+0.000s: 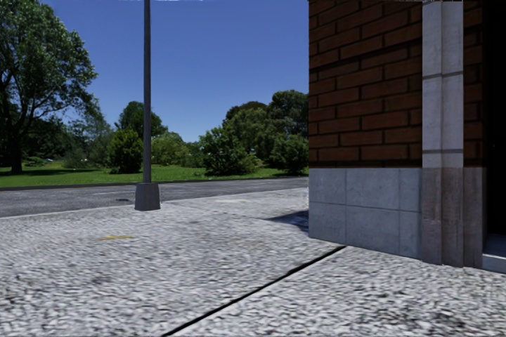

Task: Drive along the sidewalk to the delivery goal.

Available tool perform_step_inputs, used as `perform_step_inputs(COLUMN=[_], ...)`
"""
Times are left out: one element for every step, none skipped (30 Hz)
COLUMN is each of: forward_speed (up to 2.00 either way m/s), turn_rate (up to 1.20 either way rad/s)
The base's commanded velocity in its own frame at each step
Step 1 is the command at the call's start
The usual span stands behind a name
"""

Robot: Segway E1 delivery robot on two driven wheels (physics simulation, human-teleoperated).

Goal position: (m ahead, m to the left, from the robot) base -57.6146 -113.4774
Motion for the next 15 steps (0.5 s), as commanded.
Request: perform_step_inputs(forward_speed=[2.0, 2.0, 2.0, 2.0, 2.0, 2.0, 2.0, 2.0, 2.0, 2.0, 2.0, 2.0, 2.0, 2.0, 2.0], turn_rate=[0.39, 0.39, 0.39, 0.39, 0.39, 0.39, 0.39, 0.39, 0.39, 0.39, 0.39, 0.39, 0.33, 0.0, 0.0])
